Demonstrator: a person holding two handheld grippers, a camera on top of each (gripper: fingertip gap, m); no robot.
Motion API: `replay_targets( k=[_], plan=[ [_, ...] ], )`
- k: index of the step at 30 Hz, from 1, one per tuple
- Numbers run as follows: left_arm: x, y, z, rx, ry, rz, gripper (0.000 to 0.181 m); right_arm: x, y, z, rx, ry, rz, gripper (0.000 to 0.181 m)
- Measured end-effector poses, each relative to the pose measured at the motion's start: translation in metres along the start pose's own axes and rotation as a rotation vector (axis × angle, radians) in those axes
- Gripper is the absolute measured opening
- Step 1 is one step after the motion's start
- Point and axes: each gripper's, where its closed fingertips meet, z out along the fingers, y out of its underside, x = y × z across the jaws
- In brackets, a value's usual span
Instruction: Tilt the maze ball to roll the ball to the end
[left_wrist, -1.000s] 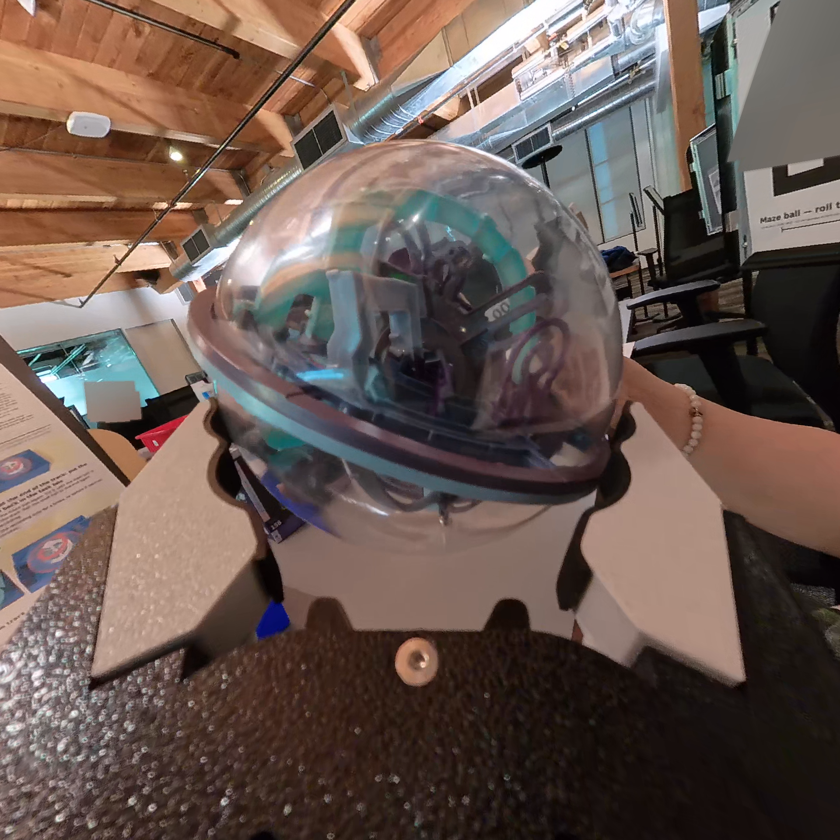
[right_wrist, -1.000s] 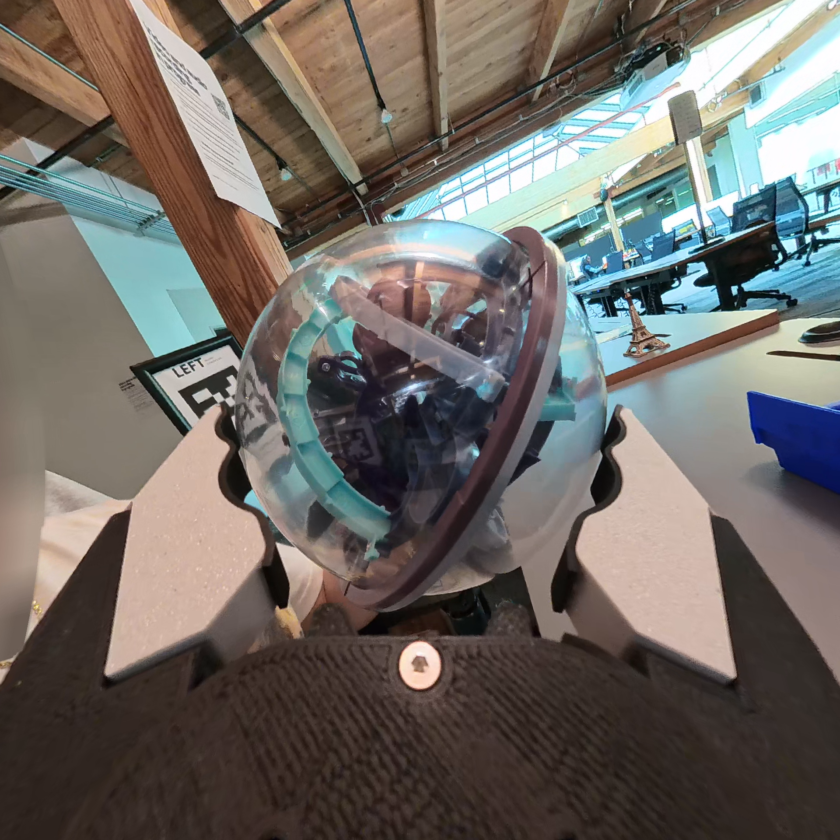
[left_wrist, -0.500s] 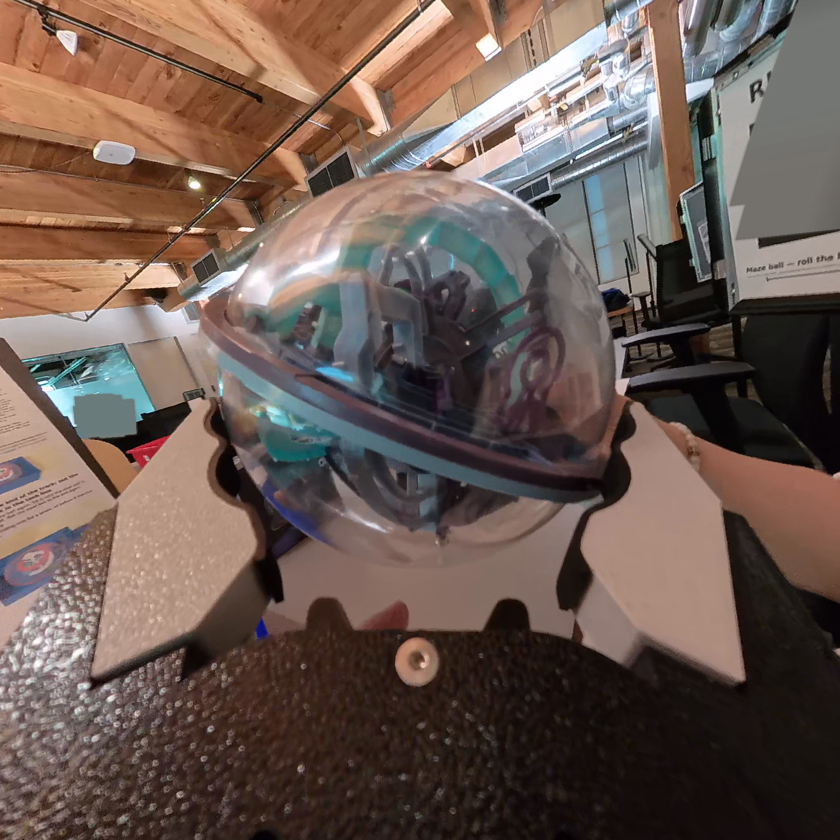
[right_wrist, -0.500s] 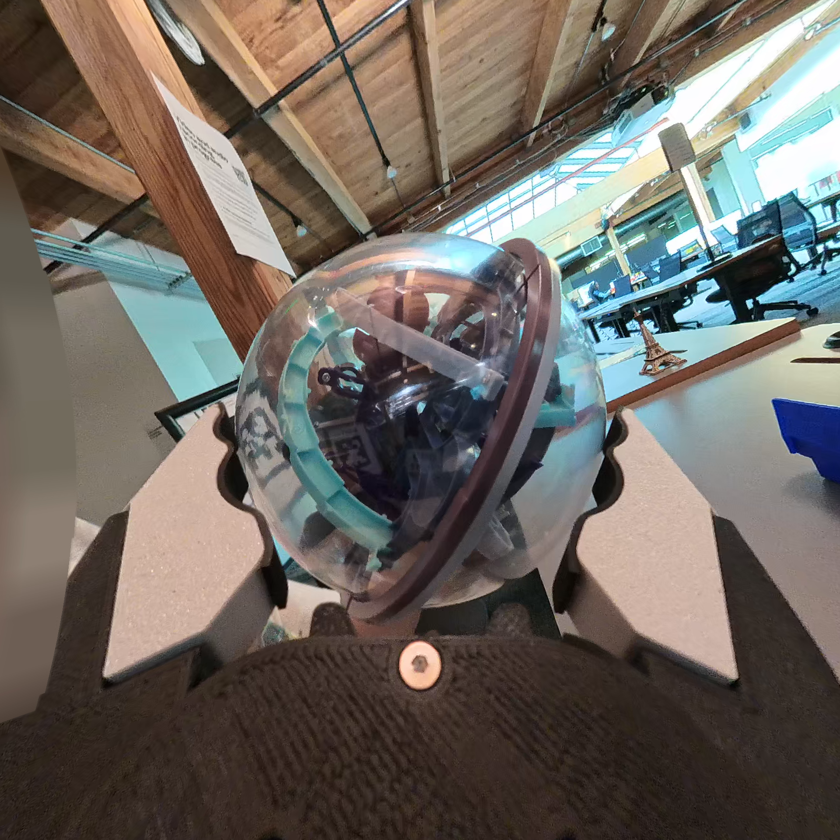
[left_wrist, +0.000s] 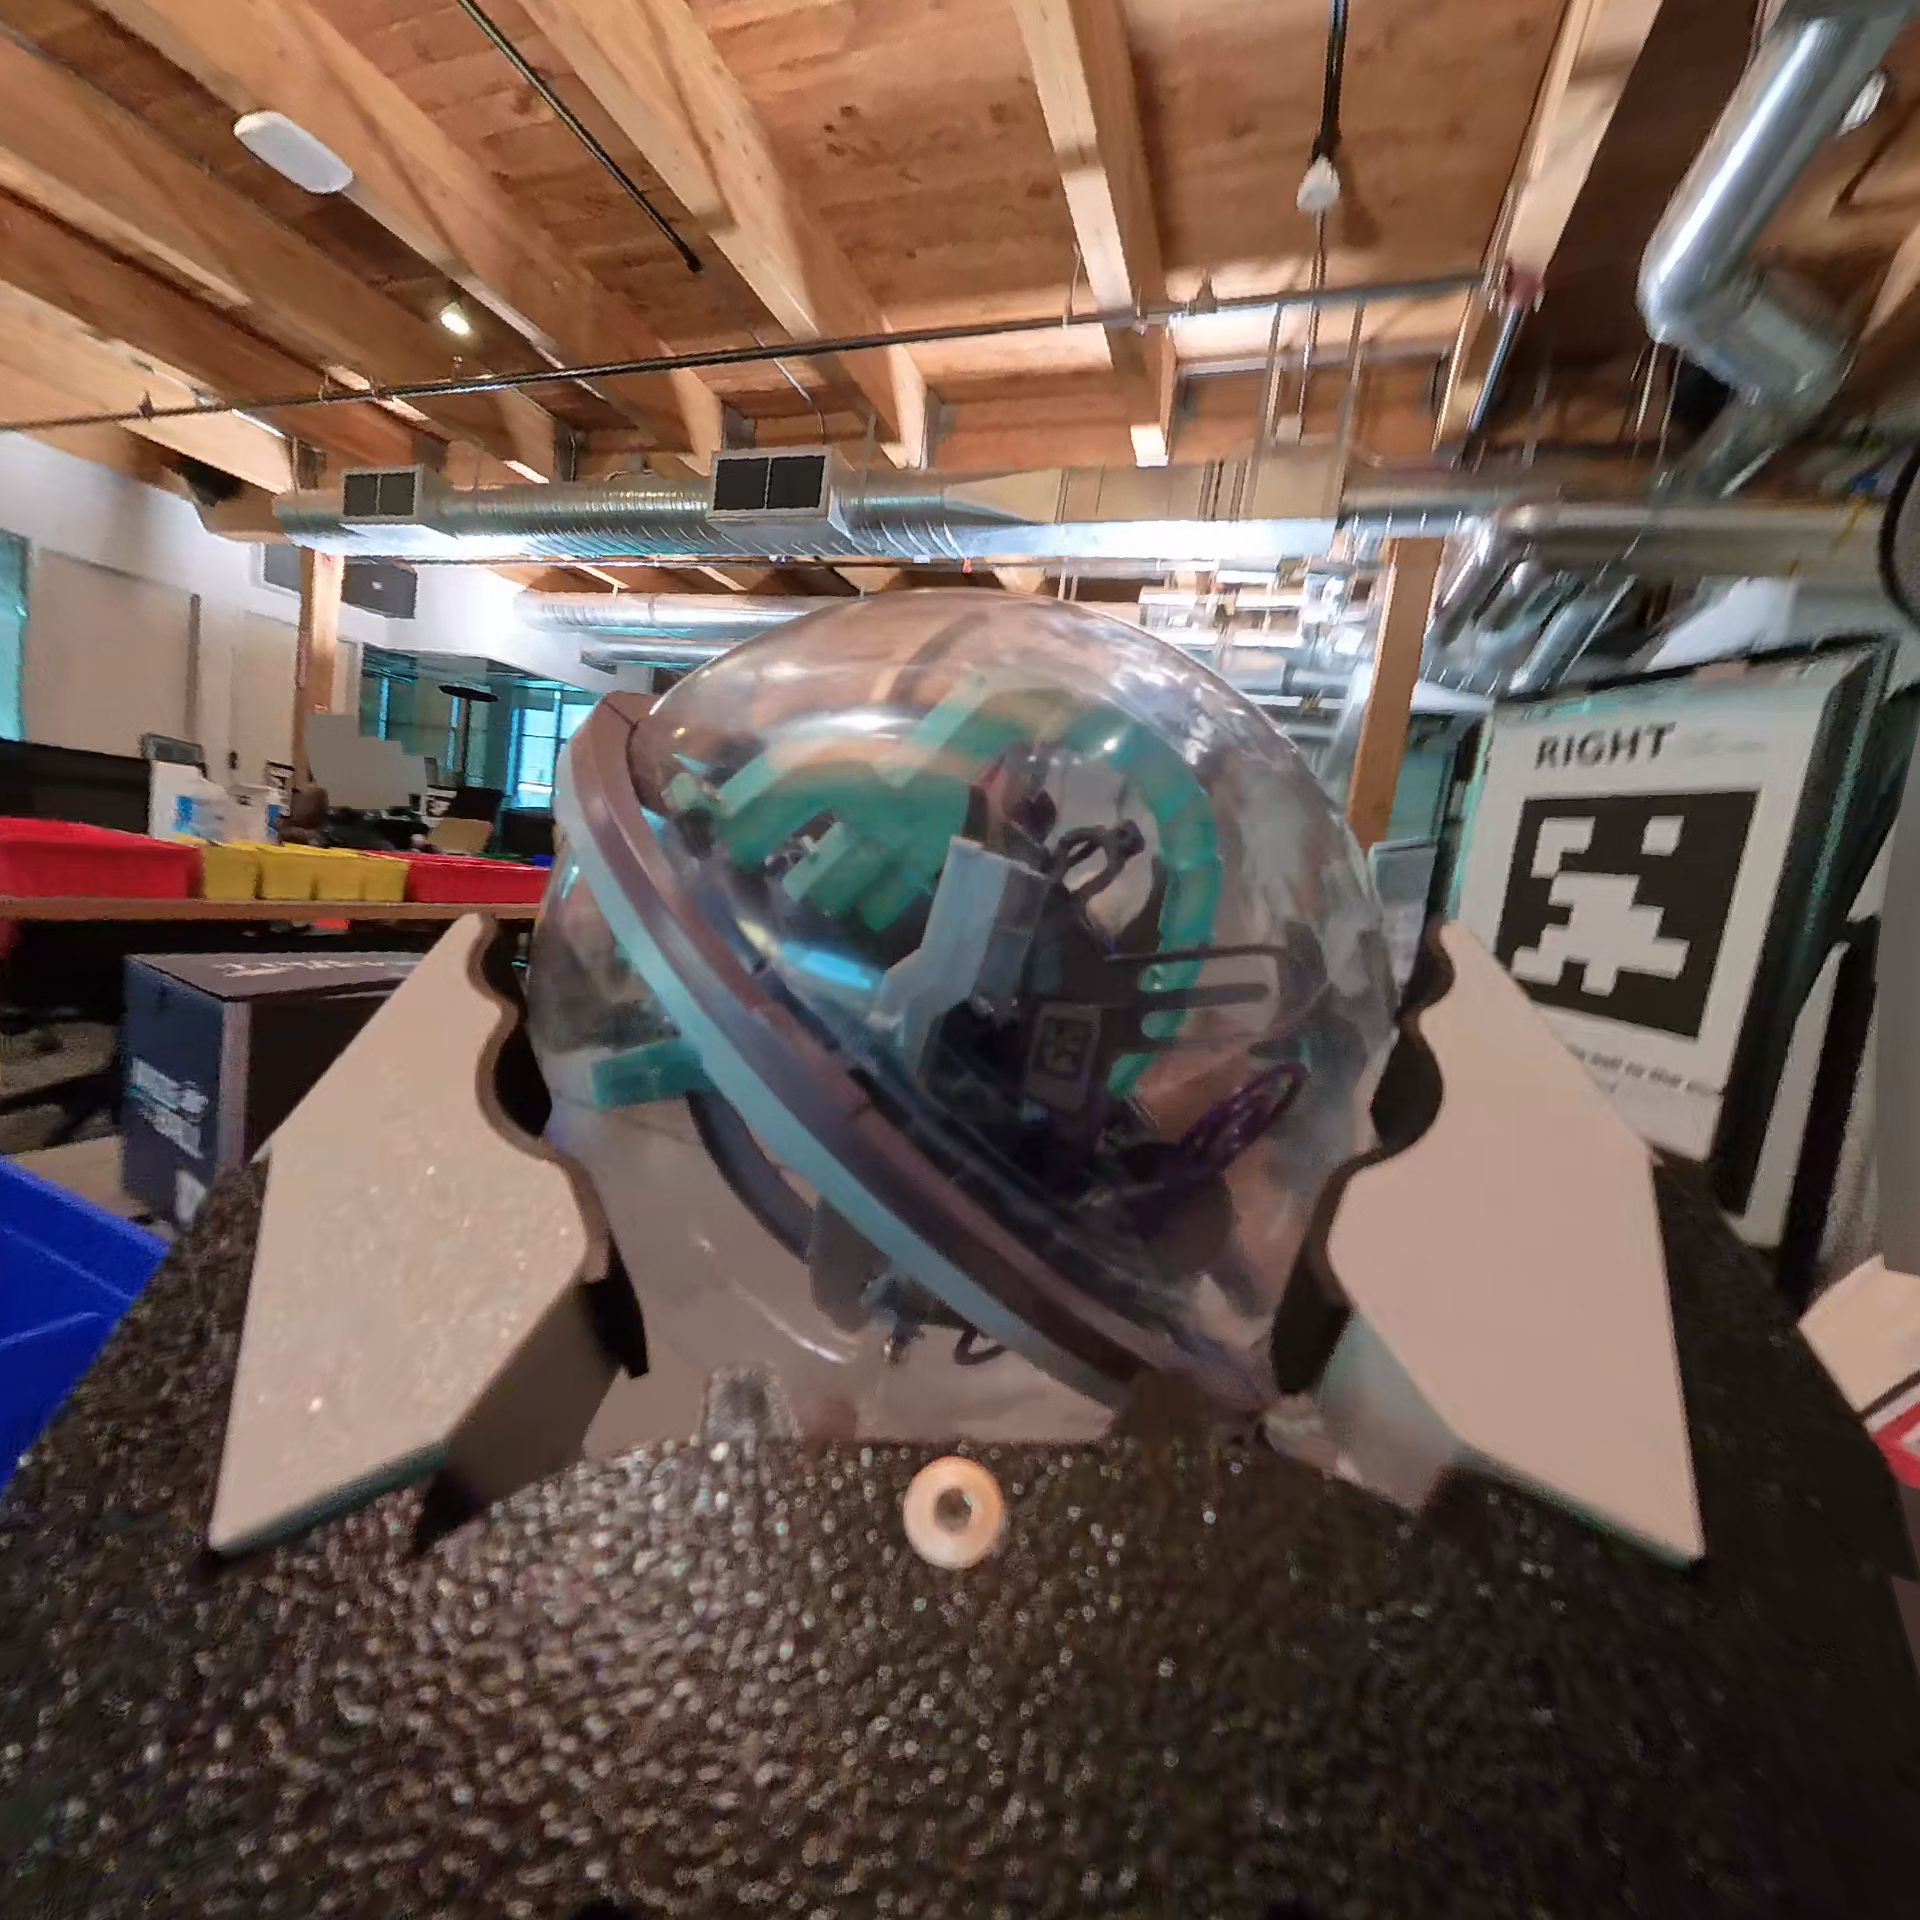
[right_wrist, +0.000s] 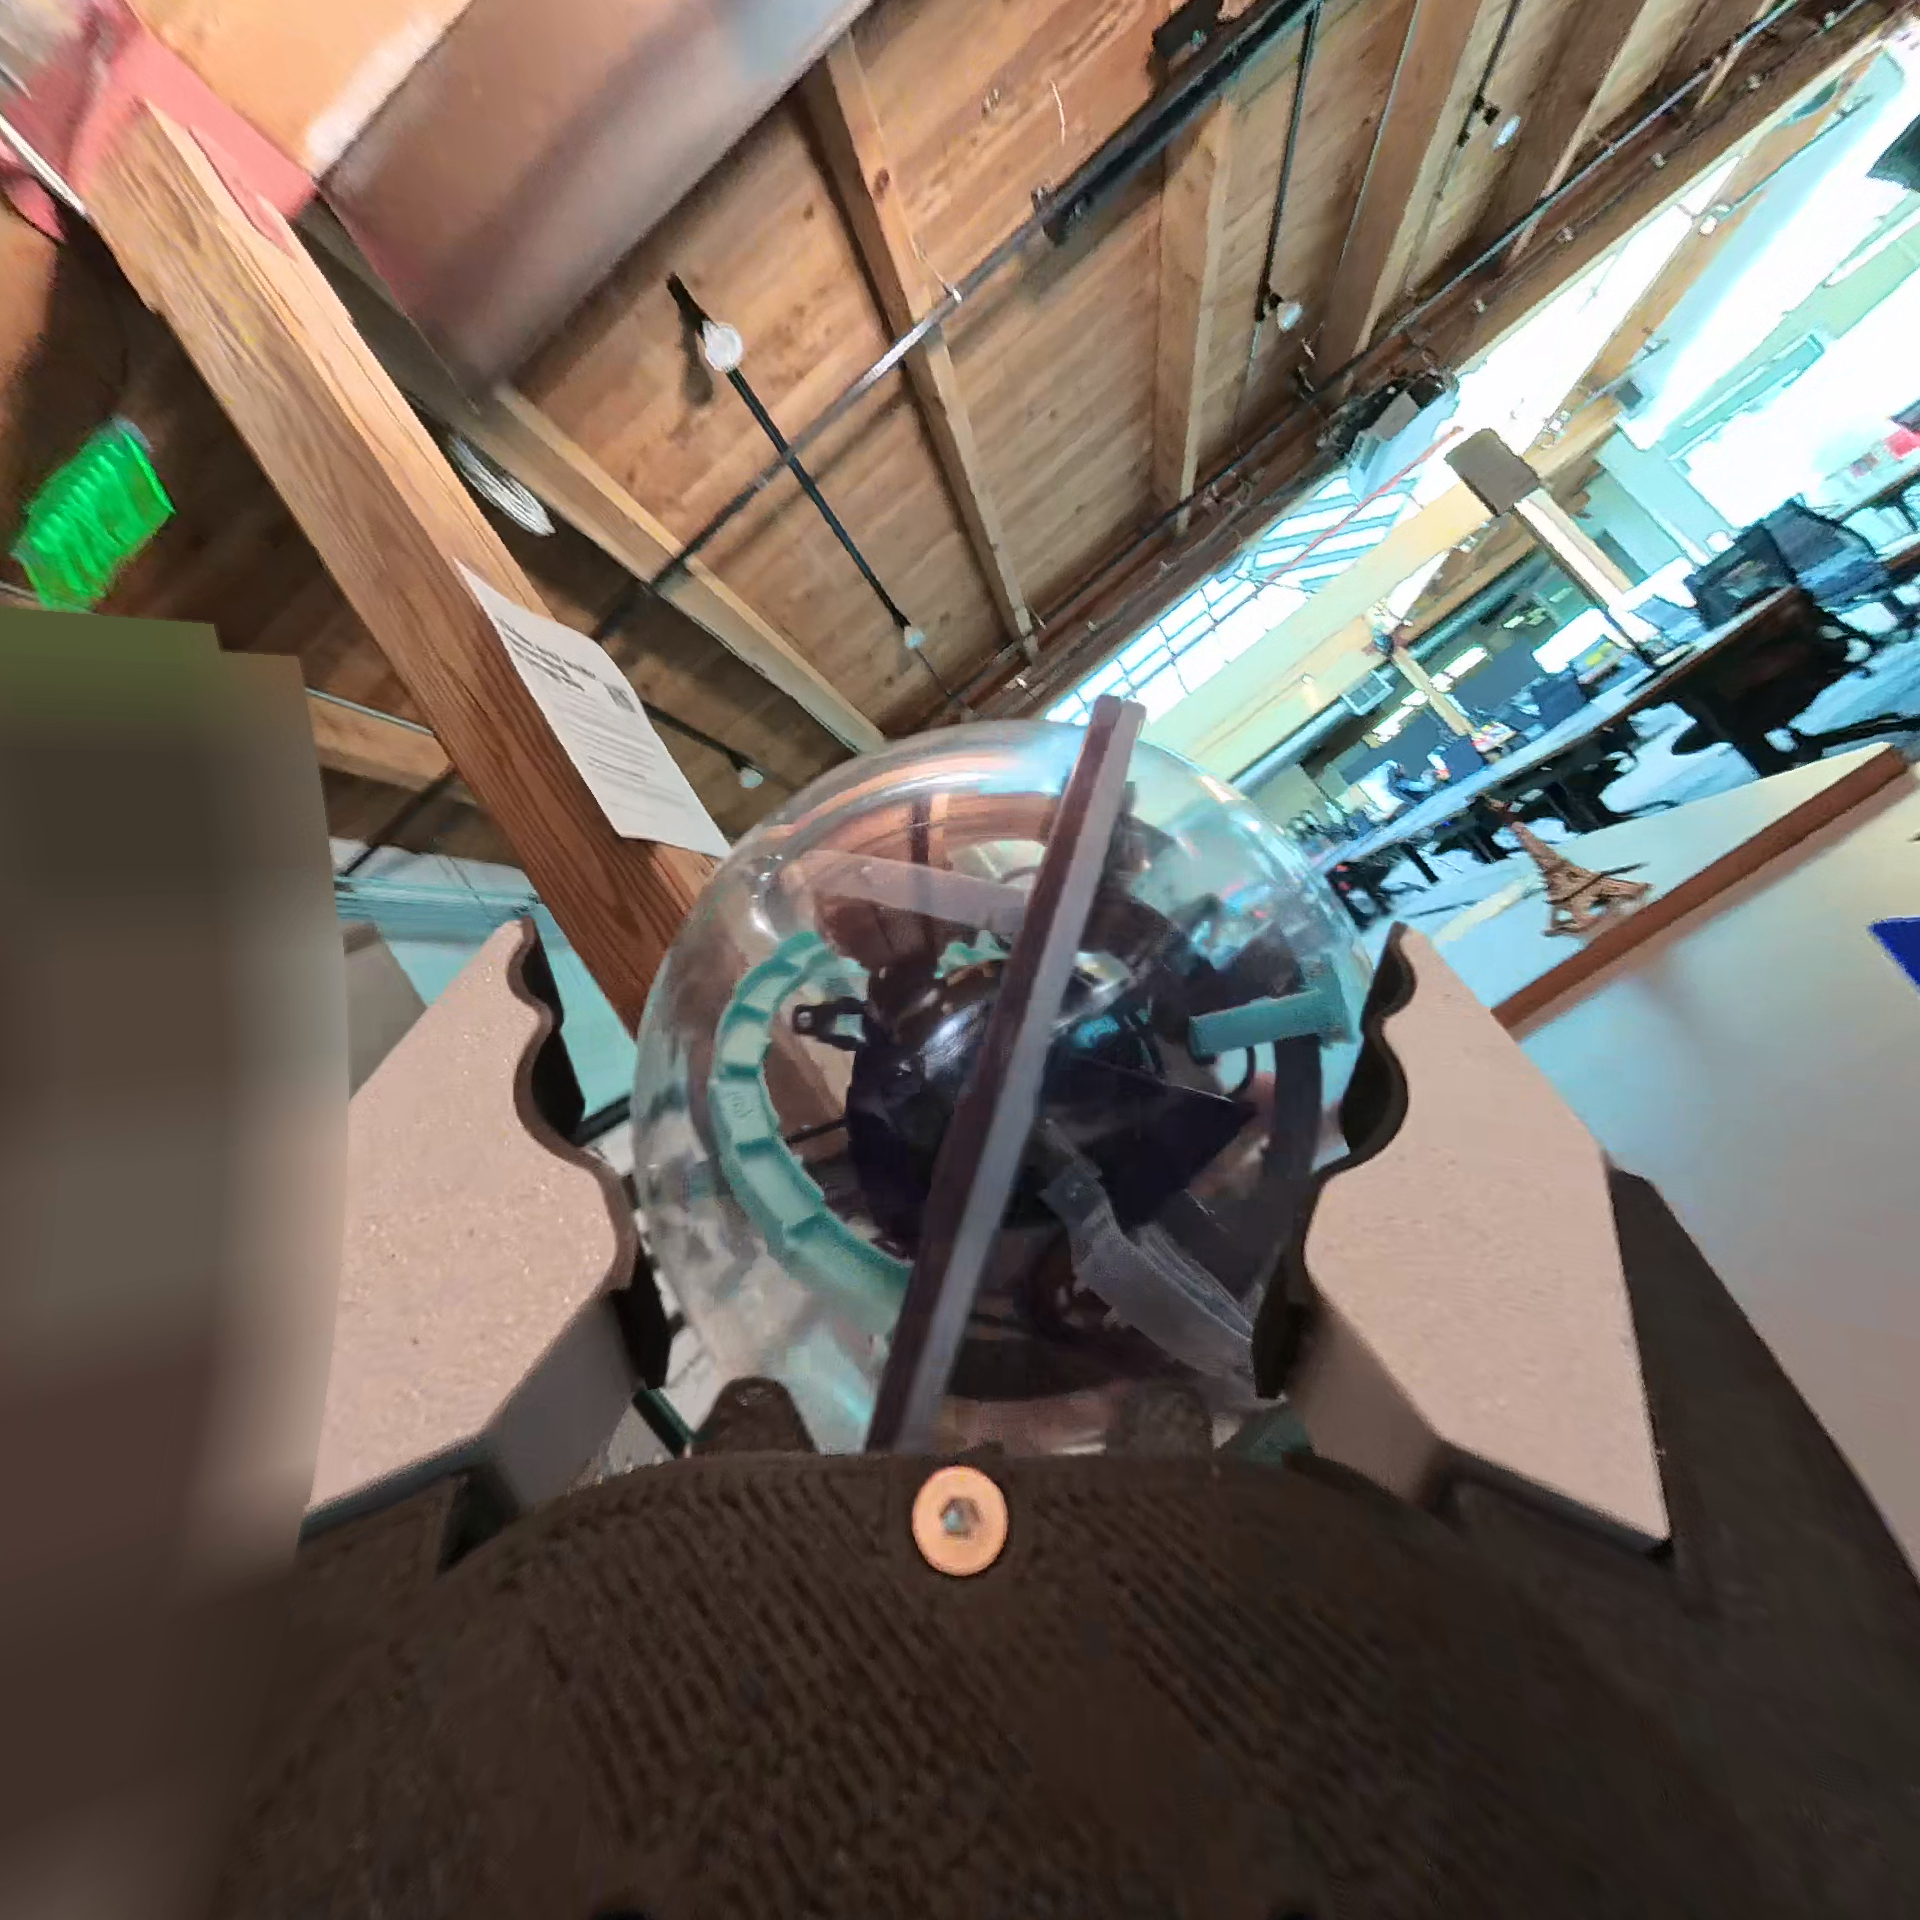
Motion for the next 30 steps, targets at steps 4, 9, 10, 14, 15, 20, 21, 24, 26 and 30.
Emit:
replay_targets(
  k=[4,9,10,14,15,20,21,24,26,30],
  plan=[
    [-0.004,-0.006,-0.003,0.038,0.011,-0.079,0.157,-0.005,-0.003,0.000,0.022,-0.040,0.010,0.148],
    [-0.002,-0.005,-0.003,0.035,0.019,-0.040,0.156,-0.002,-0.002,0.001,0.034,-0.033,-0.004,0.143],
    [-0.001,-0.006,-0.003,0.034,0.020,-0.038,0.156,-0.003,-0.002,0.001,0.035,-0.033,-0.007,0.142],
    [0.000,-0.006,-0.004,0.036,0.024,-0.034,0.157,-0.004,-0.001,0.002,0.037,-0.029,-0.023,0.141],
    [-0.001,-0.006,-0.004,0.035,0.023,-0.036,0.157,-0.003,-0.001,0.002,0.038,-0.025,-0.027,0.140],
    [-0.006,-0.003,-0.004,0.016,-0.004,-0.062,0.157,0.004,-0.004,0.000,0.054,0.028,-0.078,0.129],
    [-0.008,-0.002,-0.004,0.010,-0.011,-0.067,0.157,0.006,-0.004,0.000,0.056,0.038,-0.088,0.129],
    [-0.011,0.001,-0.004,-0.001,-0.025,-0.067,0.157,0.010,-0.006,-0.002,0.058,0.068,-0.117,0.125],
    [-0.011,0.002,-0.004,-0.004,-0.029,-0.044,0.155,0.012,-0.006,-0.002,0.053,0.085,-0.143,0.123],
    [-0.008,0.006,-0.002,-0.031,-0.037,0.041,0.155,0.011,0.003,0.000,-0.010,0.104,-0.241,0.130]
  ],
)
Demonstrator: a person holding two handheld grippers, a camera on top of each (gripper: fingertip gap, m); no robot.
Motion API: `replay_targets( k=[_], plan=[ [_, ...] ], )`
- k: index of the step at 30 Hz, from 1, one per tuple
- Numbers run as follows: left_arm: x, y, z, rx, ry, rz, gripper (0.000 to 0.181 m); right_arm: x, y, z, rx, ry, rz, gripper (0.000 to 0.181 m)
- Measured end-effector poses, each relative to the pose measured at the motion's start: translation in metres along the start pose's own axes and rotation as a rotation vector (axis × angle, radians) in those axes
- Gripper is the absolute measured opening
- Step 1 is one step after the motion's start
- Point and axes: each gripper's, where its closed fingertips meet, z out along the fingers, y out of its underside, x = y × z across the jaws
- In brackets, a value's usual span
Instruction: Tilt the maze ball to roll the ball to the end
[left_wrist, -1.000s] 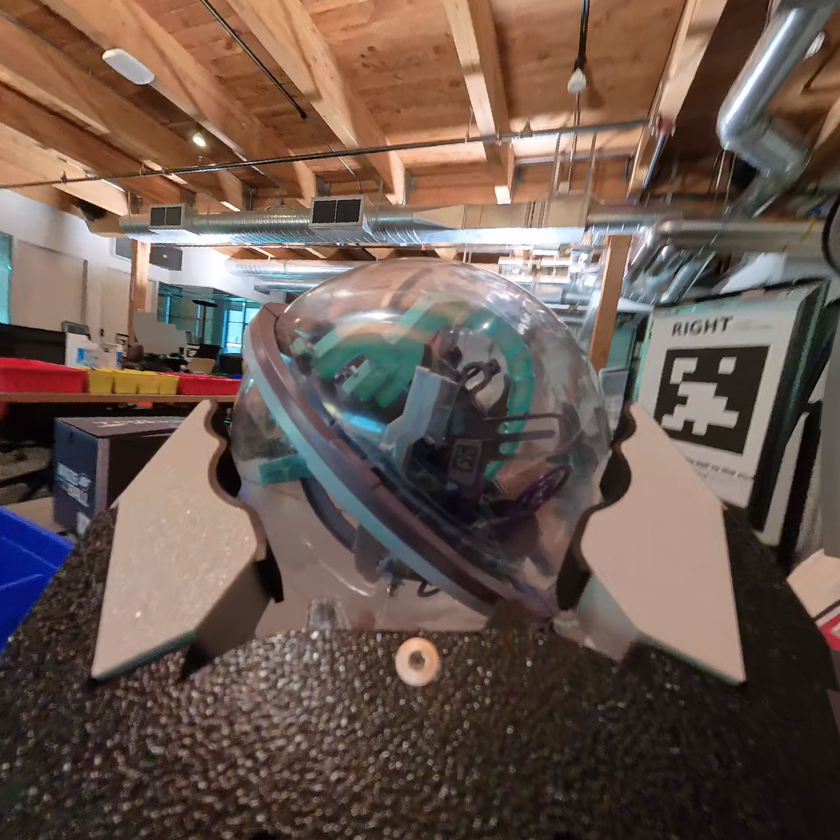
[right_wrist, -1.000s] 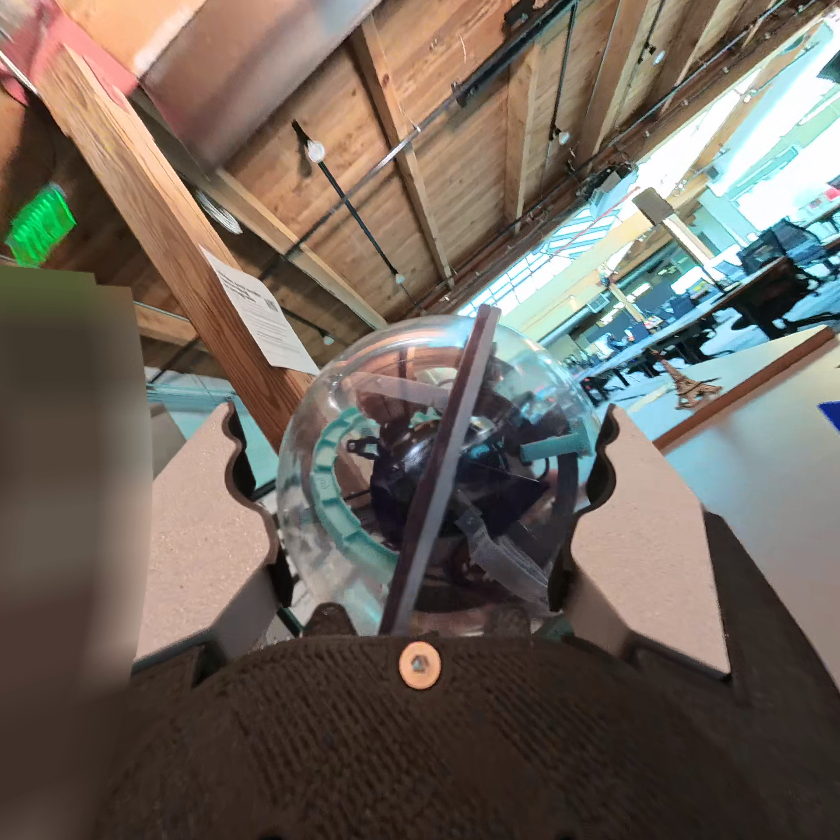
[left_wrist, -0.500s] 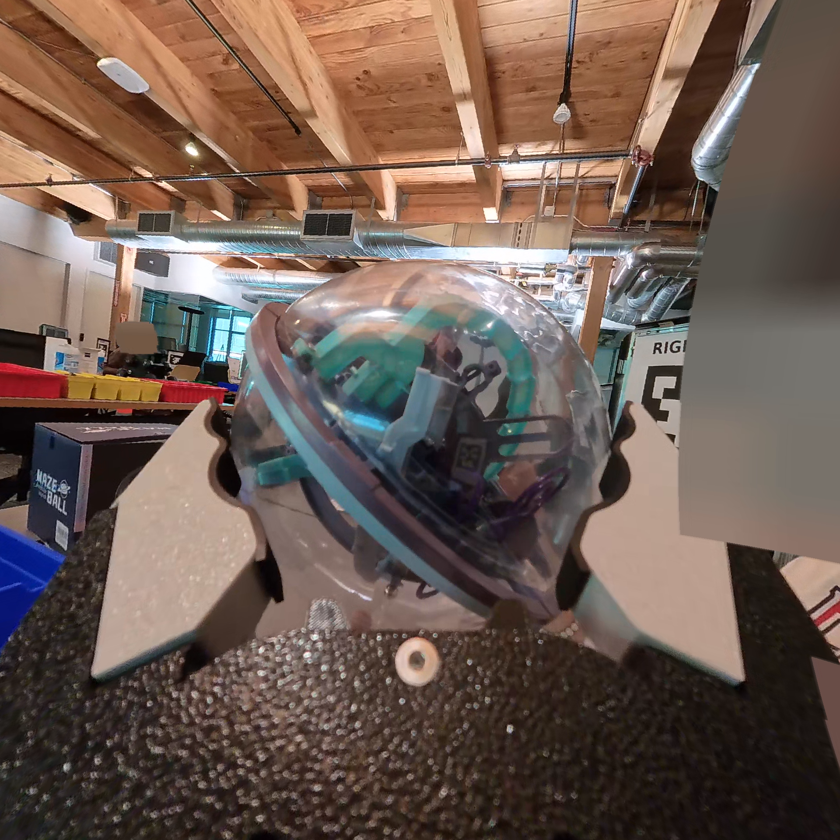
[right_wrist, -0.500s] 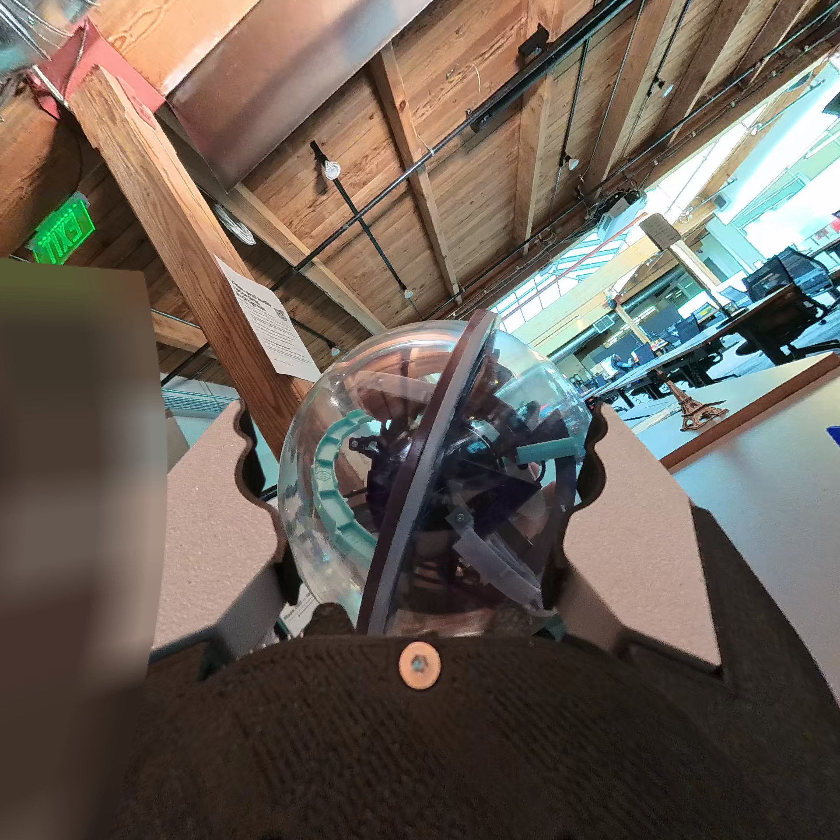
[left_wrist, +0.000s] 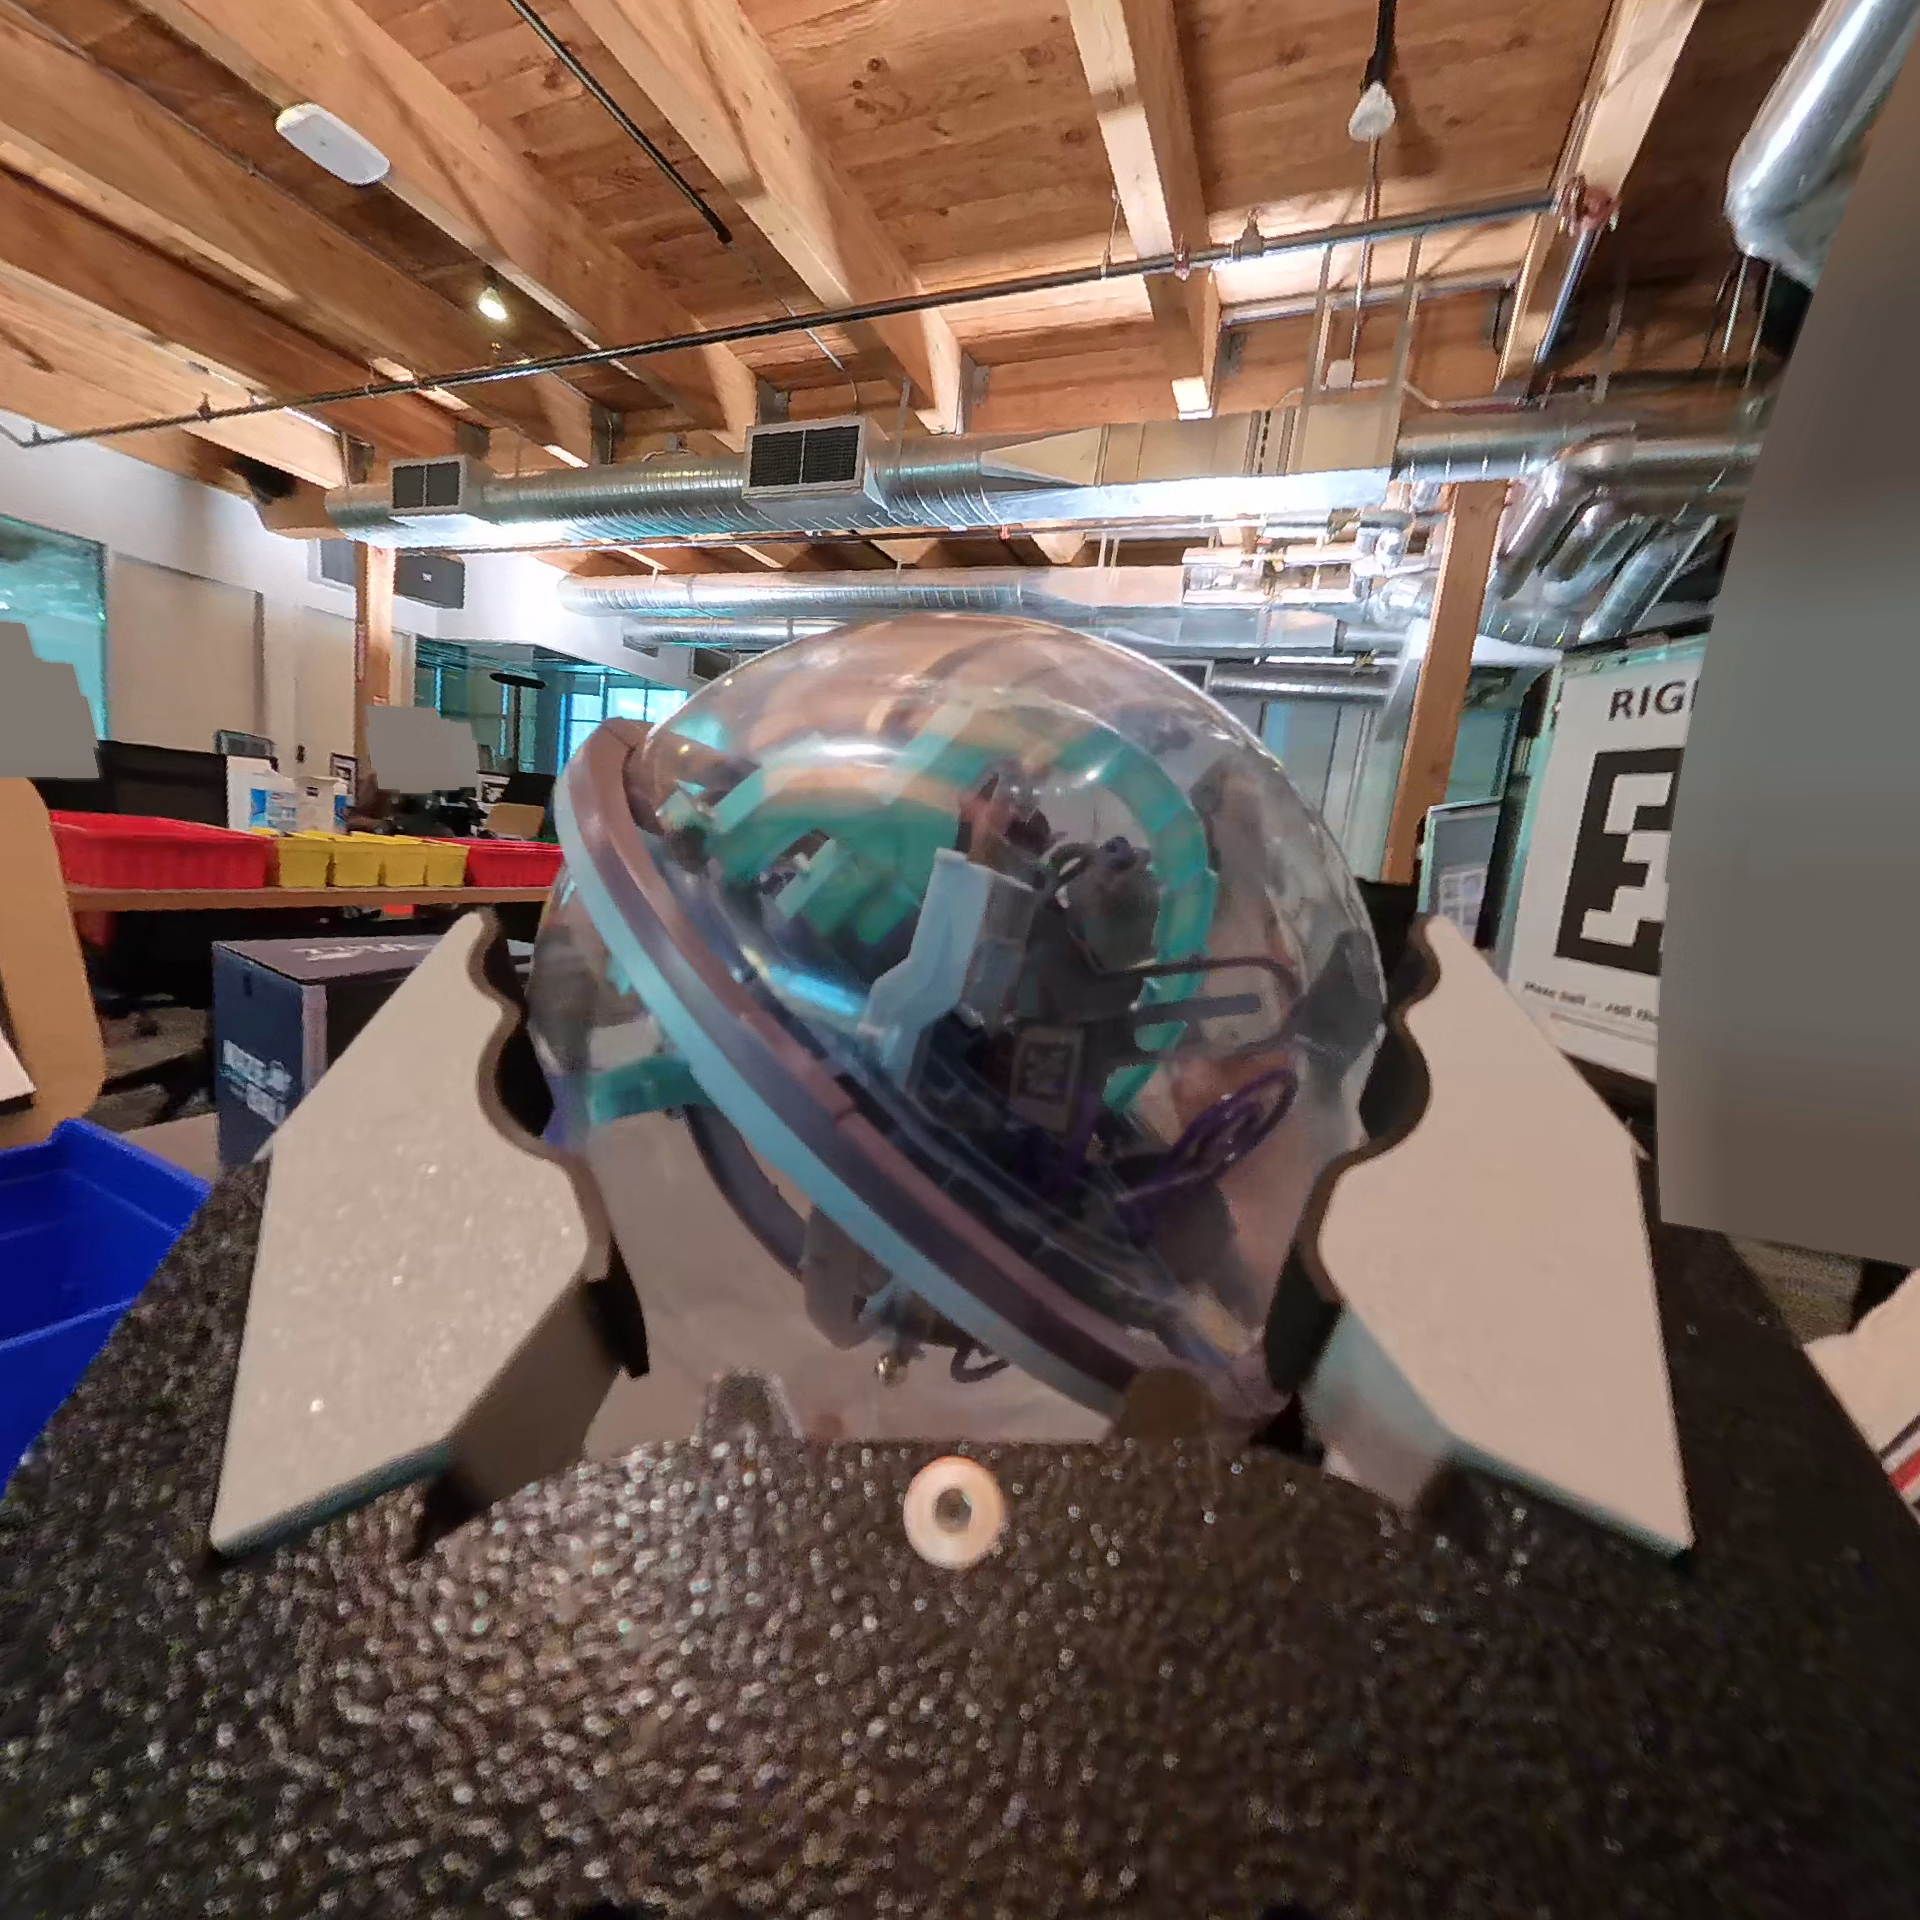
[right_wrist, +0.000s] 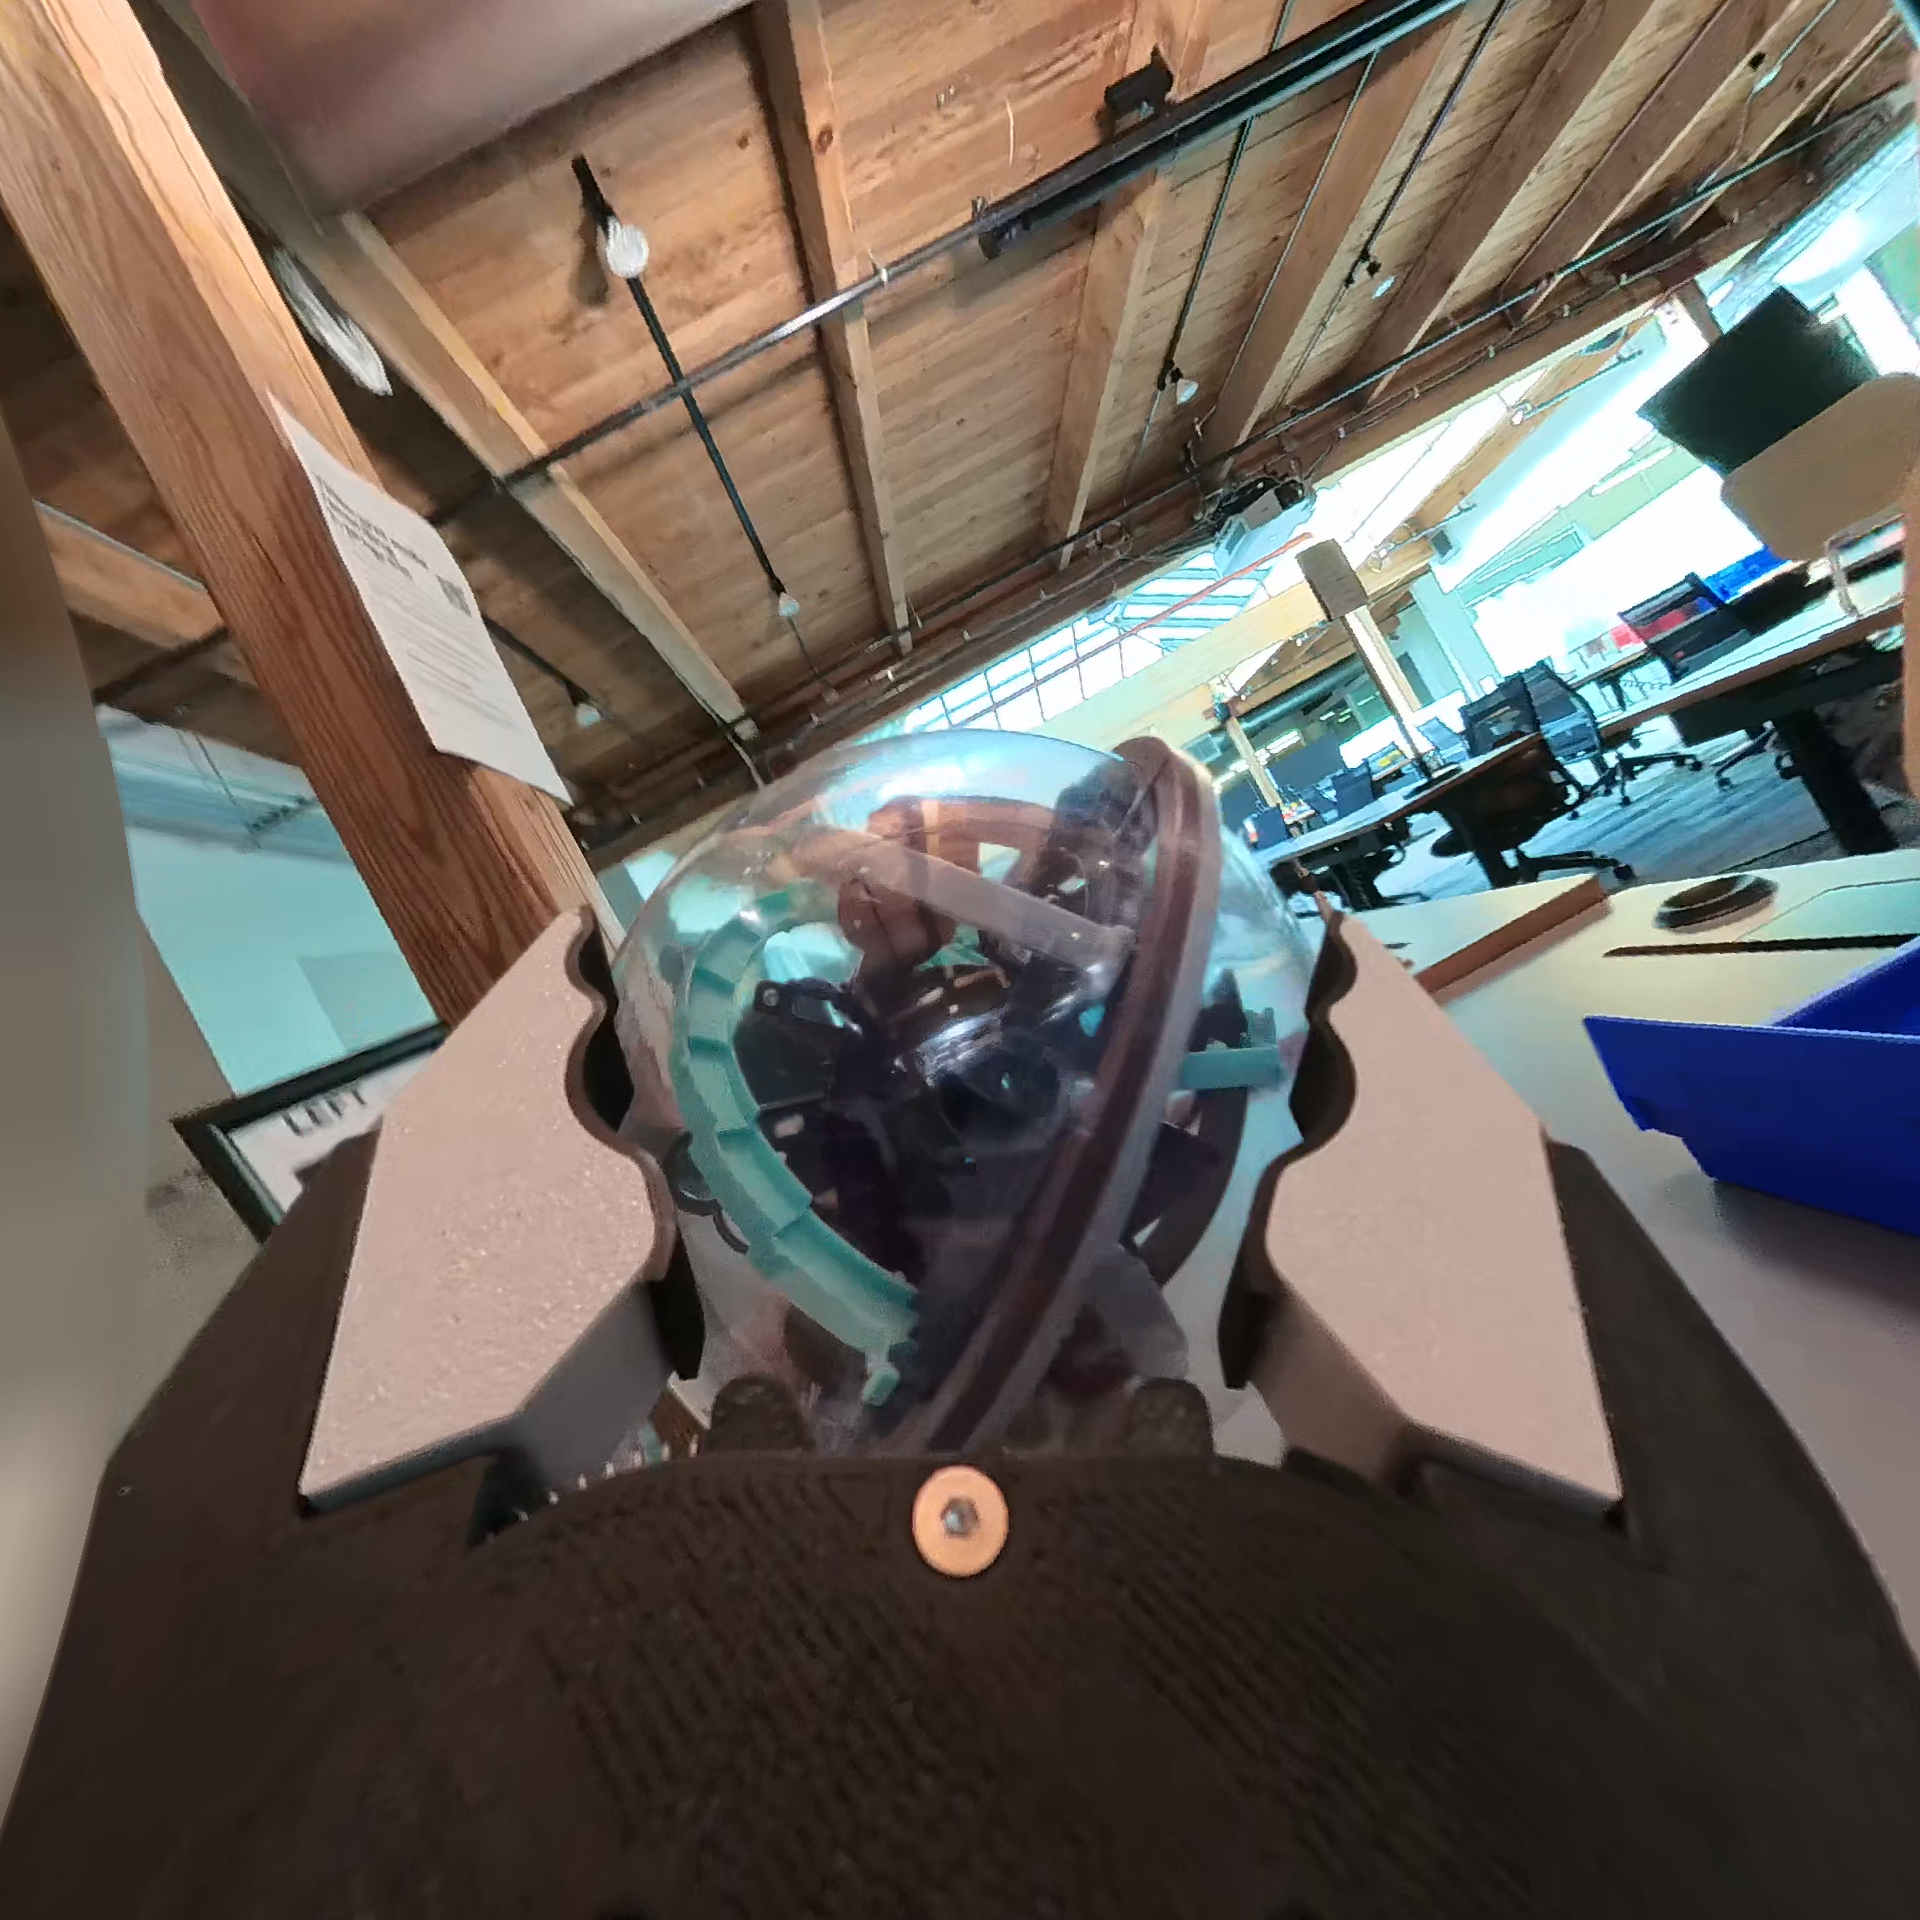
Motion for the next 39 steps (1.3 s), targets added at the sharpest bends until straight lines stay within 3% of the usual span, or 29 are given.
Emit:
replay_targets(
  k=[11,14,19,23,26,33,39],
  plan=[
    [0.008,0.002,-0.002,-0.046,0.003,0.182,0.154,-0.005,0.013,0.003,-0.077,0.001,-0.112,0.137],
    [0.015,0.001,-0.003,-0.051,0.015,0.338,0.151,-0.006,0.019,0.004,-0.111,-0.004,-0.152,0.140],
    [0.033,0.018,-0.001,-0.127,0.040,0.753,0.150,-0.006,0.028,0.003,-0.173,-0.015,-0.204,0.158],
    [0.043,0.021,0.000,-0.133,0.055,0.880,0.152,-0.016,0.034,-0.002,-0.233,-0.078,-0.258,0.158],
    [0.051,0.023,-0.003,-0.101,0.097,0.981,0.154,-0.029,0.031,-0.003,-0.190,-0.136,-0.389,0.158],
    [0.054,0.019,-0.009,-0.028,0.150,0.959,0.158,-0.051,0.038,-0.003,-0.155,-0.206,-0.738,0.157],
    [0.058,0.015,-0.014,0.016,0.190,0.952,0.158,-0.062,0.044,-0.005,-0.159,-0.238,-0.883,0.156]
  ],
)
